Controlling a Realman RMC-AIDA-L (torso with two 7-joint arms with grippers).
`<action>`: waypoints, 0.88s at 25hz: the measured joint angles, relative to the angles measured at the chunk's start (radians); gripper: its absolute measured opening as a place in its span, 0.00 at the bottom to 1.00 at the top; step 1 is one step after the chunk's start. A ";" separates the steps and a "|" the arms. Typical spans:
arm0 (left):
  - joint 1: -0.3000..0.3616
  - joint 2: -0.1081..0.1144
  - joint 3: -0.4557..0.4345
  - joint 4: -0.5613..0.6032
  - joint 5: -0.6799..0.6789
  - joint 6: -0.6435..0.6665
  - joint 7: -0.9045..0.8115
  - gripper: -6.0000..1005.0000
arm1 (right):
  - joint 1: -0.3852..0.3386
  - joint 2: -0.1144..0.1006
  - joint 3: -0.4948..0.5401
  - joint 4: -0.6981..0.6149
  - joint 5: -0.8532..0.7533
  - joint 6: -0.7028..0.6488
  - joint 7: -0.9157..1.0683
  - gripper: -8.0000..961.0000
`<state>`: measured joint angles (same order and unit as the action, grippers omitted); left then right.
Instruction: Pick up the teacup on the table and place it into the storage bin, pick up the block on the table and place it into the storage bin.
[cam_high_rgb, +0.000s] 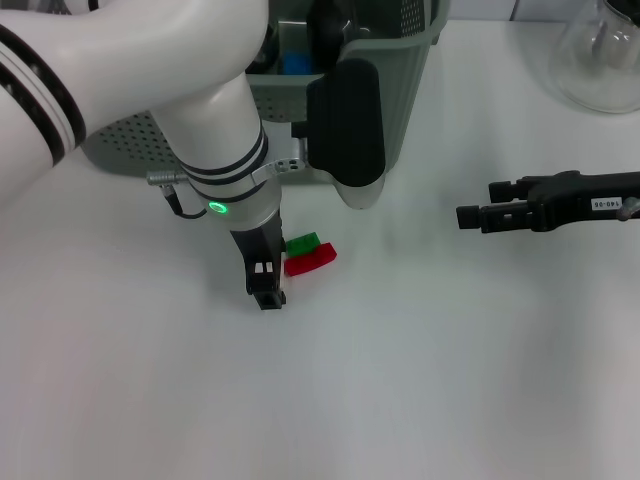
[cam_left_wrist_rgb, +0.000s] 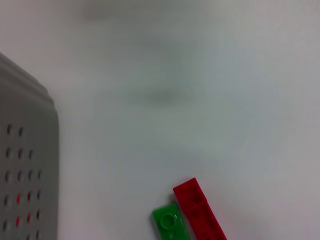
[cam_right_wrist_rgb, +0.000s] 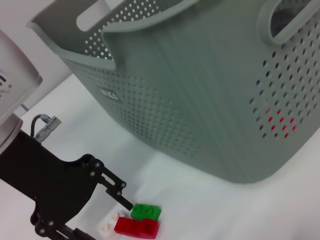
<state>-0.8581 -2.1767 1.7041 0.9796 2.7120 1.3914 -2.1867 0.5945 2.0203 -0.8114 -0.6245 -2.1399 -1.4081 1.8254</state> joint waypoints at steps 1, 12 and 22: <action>-0.001 0.000 0.000 -0.002 0.000 0.000 0.000 0.63 | 0.000 0.000 0.000 0.000 0.000 0.000 0.000 0.99; -0.005 0.000 0.003 -0.012 0.000 0.006 0.004 0.59 | -0.001 -0.002 0.000 -0.001 0.000 0.000 0.000 0.99; 0.050 0.003 -0.122 0.140 -0.003 0.166 -0.032 0.41 | -0.001 -0.002 0.000 -0.007 0.000 -0.002 0.000 0.99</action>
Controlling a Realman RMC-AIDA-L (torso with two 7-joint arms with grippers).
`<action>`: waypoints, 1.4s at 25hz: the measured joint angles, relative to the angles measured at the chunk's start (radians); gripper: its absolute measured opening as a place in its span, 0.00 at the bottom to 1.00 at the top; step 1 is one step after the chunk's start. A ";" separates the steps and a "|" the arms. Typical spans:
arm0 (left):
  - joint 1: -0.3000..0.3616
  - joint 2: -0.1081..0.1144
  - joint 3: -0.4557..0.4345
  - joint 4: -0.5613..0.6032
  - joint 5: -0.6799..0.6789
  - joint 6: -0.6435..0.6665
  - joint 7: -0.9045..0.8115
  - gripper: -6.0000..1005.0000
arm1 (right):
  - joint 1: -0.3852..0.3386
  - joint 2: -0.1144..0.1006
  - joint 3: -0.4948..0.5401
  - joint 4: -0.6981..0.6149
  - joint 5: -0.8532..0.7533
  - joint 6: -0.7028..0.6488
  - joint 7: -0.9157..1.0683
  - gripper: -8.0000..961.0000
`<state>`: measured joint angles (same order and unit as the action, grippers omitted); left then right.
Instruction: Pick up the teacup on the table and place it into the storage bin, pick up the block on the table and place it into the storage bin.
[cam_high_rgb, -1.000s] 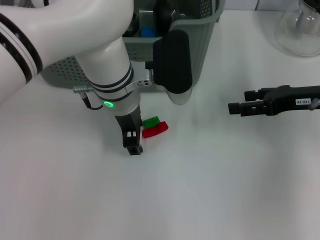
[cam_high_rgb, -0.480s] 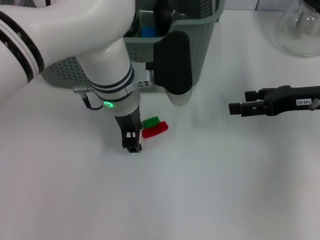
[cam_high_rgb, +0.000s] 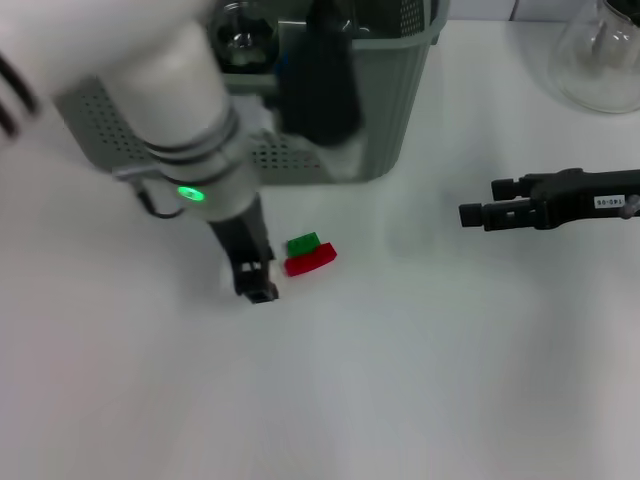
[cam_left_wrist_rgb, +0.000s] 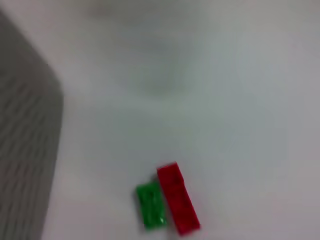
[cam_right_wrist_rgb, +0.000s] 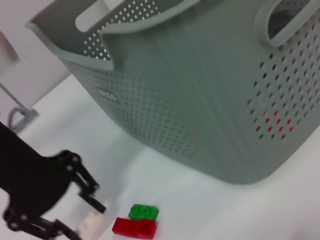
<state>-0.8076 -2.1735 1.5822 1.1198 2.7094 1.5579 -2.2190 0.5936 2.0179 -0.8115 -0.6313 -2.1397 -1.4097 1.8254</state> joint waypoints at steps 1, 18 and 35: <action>0.021 0.000 -0.054 0.037 -0.005 0.043 -0.001 0.40 | 0.000 -0.001 0.000 -0.001 0.000 0.000 0.000 0.99; 0.085 0.061 -0.890 0.220 -0.477 0.166 0.003 0.40 | 0.021 -0.007 -0.001 -0.004 0.001 -0.007 -0.017 0.99; -0.150 0.082 -0.666 -0.120 -0.080 -0.432 -0.220 0.48 | 0.027 -0.003 0.001 -0.004 0.018 0.002 -0.030 0.99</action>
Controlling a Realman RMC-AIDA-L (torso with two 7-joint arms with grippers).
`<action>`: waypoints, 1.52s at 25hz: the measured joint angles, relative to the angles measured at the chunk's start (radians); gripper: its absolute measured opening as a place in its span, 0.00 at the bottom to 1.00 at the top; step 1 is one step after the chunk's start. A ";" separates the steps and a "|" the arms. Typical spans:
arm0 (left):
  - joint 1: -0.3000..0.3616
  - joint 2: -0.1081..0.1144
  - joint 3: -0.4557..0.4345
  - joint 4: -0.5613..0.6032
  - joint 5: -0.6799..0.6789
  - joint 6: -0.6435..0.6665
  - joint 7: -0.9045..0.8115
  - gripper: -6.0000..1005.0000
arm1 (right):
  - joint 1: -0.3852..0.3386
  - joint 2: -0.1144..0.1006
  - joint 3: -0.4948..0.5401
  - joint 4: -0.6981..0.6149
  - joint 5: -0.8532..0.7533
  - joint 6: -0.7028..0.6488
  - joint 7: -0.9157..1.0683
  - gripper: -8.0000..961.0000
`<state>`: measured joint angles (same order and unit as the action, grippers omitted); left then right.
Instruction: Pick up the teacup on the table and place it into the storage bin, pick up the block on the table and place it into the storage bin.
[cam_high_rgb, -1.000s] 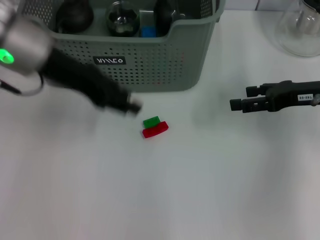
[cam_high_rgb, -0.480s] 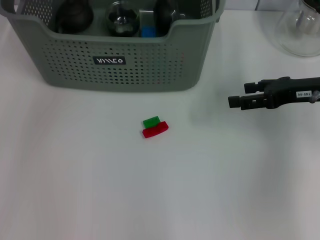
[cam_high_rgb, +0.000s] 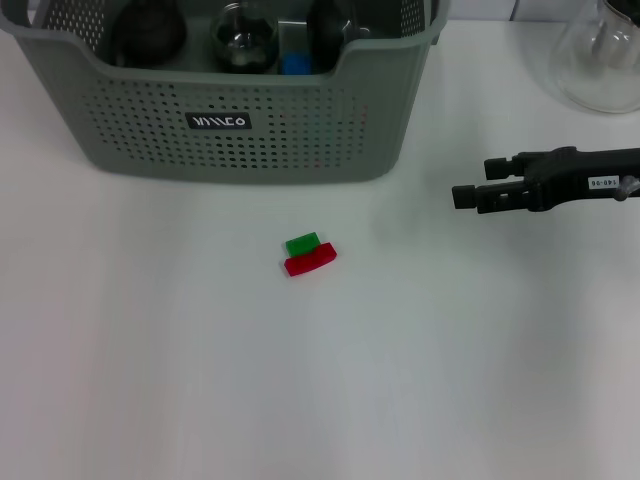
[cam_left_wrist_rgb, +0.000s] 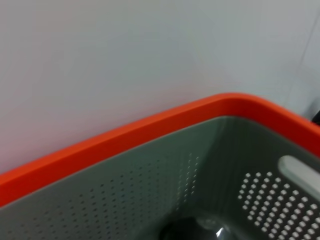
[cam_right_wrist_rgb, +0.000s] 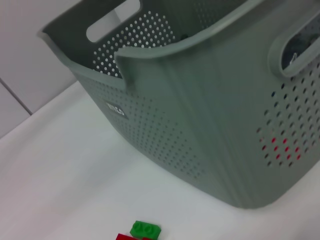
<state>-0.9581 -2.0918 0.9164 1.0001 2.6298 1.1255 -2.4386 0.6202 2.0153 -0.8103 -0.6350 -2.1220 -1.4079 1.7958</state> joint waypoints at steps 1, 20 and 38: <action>-0.006 -0.001 0.001 -0.015 0.012 -0.014 -0.005 0.49 | 0.001 0.000 0.000 0.000 0.001 0.000 0.000 0.99; 0.258 -0.001 -0.020 0.415 -0.535 0.249 0.177 0.82 | 0.011 0.002 0.010 0.002 0.004 0.011 -0.017 0.98; 0.573 -0.077 0.184 0.516 -0.629 0.788 0.564 0.83 | 0.002 0.007 0.062 0.011 0.004 0.015 -0.029 0.97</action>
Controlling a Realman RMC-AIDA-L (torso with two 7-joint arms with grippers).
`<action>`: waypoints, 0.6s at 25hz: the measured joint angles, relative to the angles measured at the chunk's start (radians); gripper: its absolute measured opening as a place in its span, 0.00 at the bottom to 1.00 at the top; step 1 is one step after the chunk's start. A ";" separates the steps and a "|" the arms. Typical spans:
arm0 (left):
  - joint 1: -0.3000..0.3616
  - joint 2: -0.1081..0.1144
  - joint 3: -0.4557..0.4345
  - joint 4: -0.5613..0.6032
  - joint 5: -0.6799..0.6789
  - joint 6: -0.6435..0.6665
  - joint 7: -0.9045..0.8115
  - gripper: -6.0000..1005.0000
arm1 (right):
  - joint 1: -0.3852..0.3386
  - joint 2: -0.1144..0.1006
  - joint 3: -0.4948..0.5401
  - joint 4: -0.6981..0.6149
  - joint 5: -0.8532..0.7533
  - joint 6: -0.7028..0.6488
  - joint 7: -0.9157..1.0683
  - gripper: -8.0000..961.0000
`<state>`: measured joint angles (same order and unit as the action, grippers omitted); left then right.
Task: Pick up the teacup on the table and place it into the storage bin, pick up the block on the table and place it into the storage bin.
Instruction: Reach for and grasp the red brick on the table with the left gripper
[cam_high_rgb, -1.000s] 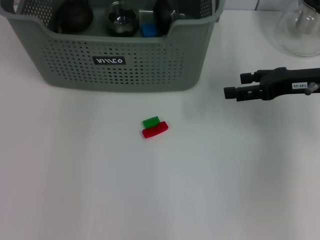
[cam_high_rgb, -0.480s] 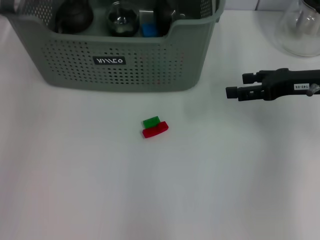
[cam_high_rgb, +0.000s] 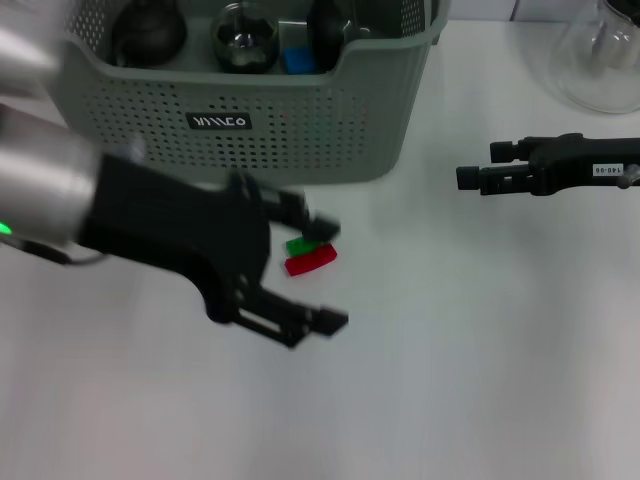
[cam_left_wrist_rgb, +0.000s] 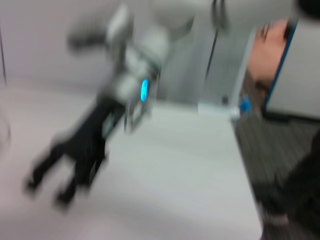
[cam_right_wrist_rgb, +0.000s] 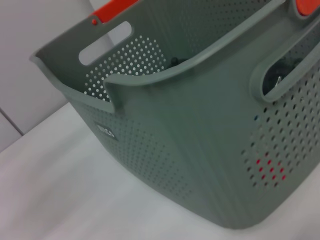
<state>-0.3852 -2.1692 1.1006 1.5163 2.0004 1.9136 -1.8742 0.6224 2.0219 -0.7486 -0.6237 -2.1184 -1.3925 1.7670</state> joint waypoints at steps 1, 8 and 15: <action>-0.011 0.000 0.031 -0.023 0.047 -0.030 -0.026 0.83 | -0.001 0.000 0.000 0.000 0.000 0.000 0.000 0.97; -0.125 0.001 0.190 -0.155 0.336 -0.245 -0.288 0.82 | -0.003 0.000 0.000 0.001 0.000 0.001 0.000 0.97; -0.267 -0.001 0.290 -0.253 0.534 -0.291 -0.502 0.81 | -0.003 -0.006 0.000 0.001 -0.005 0.001 0.004 0.97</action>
<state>-0.6522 -2.1699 1.3910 1.2631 2.5348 1.6227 -2.3764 0.6197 2.0157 -0.7486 -0.6227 -2.1234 -1.3912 1.7710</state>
